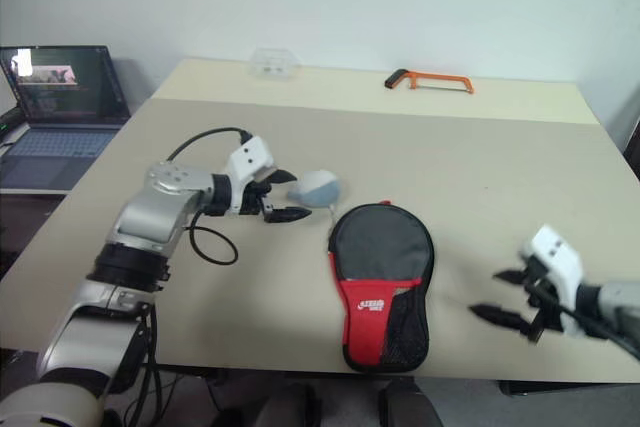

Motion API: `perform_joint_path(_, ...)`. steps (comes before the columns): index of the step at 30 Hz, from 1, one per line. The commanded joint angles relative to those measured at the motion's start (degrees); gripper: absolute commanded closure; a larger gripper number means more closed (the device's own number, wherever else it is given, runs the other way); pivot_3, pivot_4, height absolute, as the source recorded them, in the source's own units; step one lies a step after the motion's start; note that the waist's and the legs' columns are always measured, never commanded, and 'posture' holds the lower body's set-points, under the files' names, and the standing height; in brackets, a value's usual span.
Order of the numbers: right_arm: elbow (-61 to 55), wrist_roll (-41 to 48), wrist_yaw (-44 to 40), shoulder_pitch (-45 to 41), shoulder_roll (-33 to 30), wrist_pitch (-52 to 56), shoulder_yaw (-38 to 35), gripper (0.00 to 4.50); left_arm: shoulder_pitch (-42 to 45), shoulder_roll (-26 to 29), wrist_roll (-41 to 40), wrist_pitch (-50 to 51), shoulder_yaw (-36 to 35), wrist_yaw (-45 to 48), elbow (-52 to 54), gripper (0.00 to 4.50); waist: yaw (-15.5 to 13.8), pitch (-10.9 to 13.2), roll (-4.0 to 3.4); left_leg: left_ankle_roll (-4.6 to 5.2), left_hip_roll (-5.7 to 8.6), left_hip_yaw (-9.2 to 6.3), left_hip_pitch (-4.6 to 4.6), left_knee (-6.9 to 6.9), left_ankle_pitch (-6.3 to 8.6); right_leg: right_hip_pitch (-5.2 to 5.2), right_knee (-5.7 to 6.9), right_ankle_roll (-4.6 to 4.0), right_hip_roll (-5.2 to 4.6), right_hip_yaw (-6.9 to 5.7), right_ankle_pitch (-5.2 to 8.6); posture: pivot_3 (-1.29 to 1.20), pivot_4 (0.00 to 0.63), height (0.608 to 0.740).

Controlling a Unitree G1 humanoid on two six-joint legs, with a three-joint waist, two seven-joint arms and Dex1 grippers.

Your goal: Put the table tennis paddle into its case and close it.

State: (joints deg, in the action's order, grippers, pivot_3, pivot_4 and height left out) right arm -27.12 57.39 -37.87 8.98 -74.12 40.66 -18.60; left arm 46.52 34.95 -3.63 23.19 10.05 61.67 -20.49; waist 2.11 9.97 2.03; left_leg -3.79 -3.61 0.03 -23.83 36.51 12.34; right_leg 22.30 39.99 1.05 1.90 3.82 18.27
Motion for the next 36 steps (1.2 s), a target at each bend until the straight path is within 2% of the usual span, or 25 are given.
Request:
perform_joint_path(1,-3.02,-1.14,4.78,-14.59,7.14,-1.43,5.49,0.03,1.87,0.51,0.54,-1.7,-1.26,-1.55,-0.51,0.0,0.48,0.01,0.03,0.0,0.0,0.0,0.04,-0.01,0.0,-0.02,0.01,-0.01,0.01,0.03,-0.01,0.0,0.15,0.74)
perform_joint_path(4,-3.97,-11.0,11.88,-25.3,20.22,-2.79,17.58,0.03,3.32,-0.55,0.75,-1.97,-1.51,-3.21,-1.95,0.0,0.63,0.03,0.09,0.0,-0.02,-0.08,0.03,0.04,0.0,-0.04,0.03,-0.04,0.04,-0.01,-0.02,0.0,0.15,0.74)
perform_joint_path(7,-0.66,-17.76,18.29,-29.04,32.82,-2.68,24.35,0.03,4.63,-1.55,1.03,-2.48,-1.63,-4.7,-3.31,0.0,0.4,0.05,0.06,-0.01,0.01,-0.07,-0.12,0.11,0.0,0.04,0.05,-0.07,0.01,0.0,-0.04,0.0,0.15,0.74)
perform_joint_path(11,3.42,-26.24,21.21,-29.62,41.22,-2.95,30.1,0.03,5.39,-2.24,1.26,-3.64,-1.29,-5.19,-4.32,0.0,-0.66,0.06,0.05,-0.01,0.04,-0.04,-0.33,0.18,0.01,0.15,0.02,-0.27,-0.07,-0.05,-0.16,0.0,0.15,0.74)
perform_joint_path(18,4.52,-29.86,18.48,-28.93,45.01,-1.16,30.99,0.03,7.19,-4.61,2.43,-4.81,-0.61,-7.31,-7.87,0.0,-0.78,0.06,0.05,-0.01,0.03,-0.07,-0.39,0.41,0.01,0.17,0.2,-0.25,-0.09,-0.13,-0.19,0.0,0.15,0.74)
perform_joint_path(24,6.47,-31.21,17.15,-28.99,48.08,-0.44,30.85,0.03,7.66,-6.54,7.13,-8.82,2.83,-9.4,-10.73,0.0,-0.52,0.06,0.04,0.0,0.03,-0.04,-0.32,0.39,0.02,0.17,0.24,-0.24,-0.06,-0.08,-0.19,0.0,0.15,0.74)
perform_joint_path(29,11.5,-33.2,16.88,-29.3,53.47,-1.87,31.87,0.03,9.46,-9.75,9.14,-8.11,3.68,-12.08,-16.24,0.0,-0.46,0.05,0.05,0.0,0.03,-0.04,-0.3,0.39,0.02,0.17,0.29,-0.25,-0.05,-0.07,-0.19,0.0,0.15,0.74)
perform_joint_path(36,19.41,-38.79,15.57,-28.51,57.26,-7.14,33.28,0.03,11.38,-12.66,10.26,-5.8,2.96,-17.68,-20.69,0.0,-0.42,0.04,0.06,0.0,0.04,-0.04,-0.27,0.4,0.02,0.16,0.32,-0.24,-0.05,-0.08,-0.19,0.0,0.15,0.74)
